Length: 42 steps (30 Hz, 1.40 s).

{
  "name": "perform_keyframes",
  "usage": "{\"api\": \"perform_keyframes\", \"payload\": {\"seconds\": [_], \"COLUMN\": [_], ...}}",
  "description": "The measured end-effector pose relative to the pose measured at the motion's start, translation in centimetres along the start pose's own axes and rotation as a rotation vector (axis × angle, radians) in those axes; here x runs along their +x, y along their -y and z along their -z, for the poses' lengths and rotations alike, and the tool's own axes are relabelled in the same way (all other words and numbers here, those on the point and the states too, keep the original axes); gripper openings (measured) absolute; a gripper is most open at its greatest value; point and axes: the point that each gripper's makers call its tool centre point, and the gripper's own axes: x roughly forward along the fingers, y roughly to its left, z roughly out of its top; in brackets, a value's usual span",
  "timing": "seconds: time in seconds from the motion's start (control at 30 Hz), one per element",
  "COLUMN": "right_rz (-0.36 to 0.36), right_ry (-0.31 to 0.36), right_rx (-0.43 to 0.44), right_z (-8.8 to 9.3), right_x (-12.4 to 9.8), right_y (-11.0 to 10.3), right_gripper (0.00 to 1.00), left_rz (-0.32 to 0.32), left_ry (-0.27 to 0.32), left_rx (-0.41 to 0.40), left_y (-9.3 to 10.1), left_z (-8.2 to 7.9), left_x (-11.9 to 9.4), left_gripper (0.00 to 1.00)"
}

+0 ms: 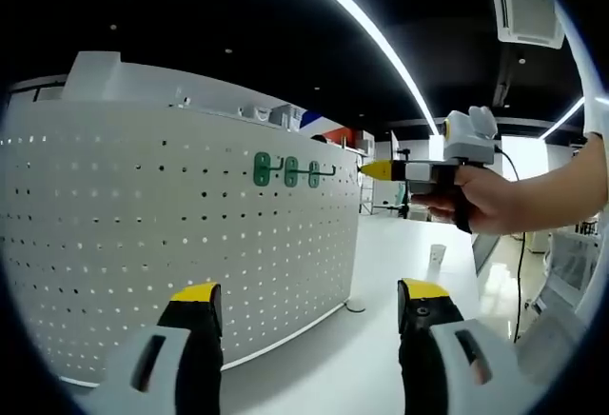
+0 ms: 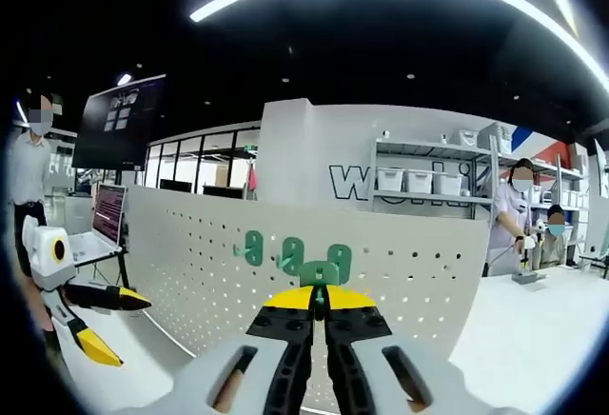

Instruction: Insert the hook assembly into the mounting plate slot until the hook locks in place.

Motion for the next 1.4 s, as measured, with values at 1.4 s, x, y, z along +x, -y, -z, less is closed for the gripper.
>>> {"api": "perform_keyframes", "payload": {"seconds": [1.4], "right_rz": [0.123], "right_ry": [0.013], "right_rx": [-0.025], "right_z": [0.2], "right_x": [5.1], "right_y": [6.0], "right_gripper": [0.01], "left_rz": [-0.070], "left_ry": [-0.003], "left_rx": [-0.014], "left_y": [-1.7], "left_z": [-0.1], "left_x": [-2.6], "left_gripper": [0.75]}}
